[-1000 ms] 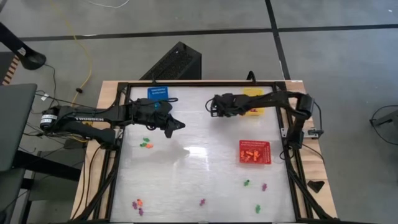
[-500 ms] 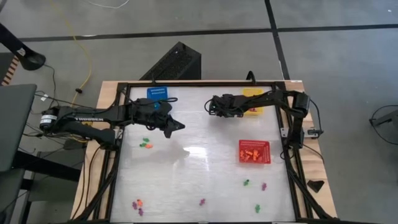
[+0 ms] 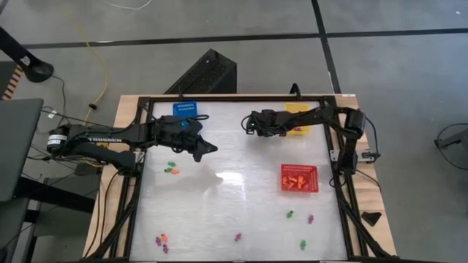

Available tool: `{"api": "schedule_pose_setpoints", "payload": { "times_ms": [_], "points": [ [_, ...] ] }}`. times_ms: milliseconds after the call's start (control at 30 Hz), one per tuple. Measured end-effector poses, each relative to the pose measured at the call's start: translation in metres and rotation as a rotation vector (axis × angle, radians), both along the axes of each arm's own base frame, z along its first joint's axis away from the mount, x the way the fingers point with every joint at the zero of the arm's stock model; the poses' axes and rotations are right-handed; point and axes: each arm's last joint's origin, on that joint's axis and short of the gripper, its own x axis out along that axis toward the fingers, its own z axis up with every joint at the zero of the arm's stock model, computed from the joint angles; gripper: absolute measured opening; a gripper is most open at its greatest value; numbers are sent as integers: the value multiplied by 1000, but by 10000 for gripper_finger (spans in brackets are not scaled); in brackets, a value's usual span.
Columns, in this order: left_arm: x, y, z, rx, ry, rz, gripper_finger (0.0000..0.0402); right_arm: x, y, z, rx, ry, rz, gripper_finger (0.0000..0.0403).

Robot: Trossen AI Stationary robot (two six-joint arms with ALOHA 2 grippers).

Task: Sort Halloween decoration
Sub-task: Put the green skeleton toy into the blue bin

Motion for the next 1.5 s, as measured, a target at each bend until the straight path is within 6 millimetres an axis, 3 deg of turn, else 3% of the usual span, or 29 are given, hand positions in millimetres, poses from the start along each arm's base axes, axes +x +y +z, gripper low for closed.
{"api": "schedule_pose_setpoints", "payload": {
  "times_ms": [67, 300, 533, 667, 867, 1000, 1233, 1500],
  "points": [
    [0, 0, 0, 1, 0, 3, 19, -1, 3, 14, -17, -29, 20, 16],
    [0, 1, 0, 23, -4, 21, 19, -11, 27, 73, -108, -156, 79, 15],
    [0, 2, 0, 36, -2, 53, 19, -9, 37, 80, -138, -153, 203, 17],
    [0, 2, 0, 37, -3, 55, 19, 4, 48, 65, -126, -148, 278, 87],
    [0, 2, 1, 26, -6, 57, 19, 15, 49, 28, -62, -106, 160, 233],
    [1, -2, 1, 23, -5, 40, 19, 20, 45, 10, -68, -70, 118, 283],
    [1, -7, 0, -2, -2, 26, 19, 27, 45, -23, -56, -41, 40, 285],
    [1, -8, 0, -6, 4, 21, 19, 29, 66, -33, -192, -31, -65, 224]
  ]
}}
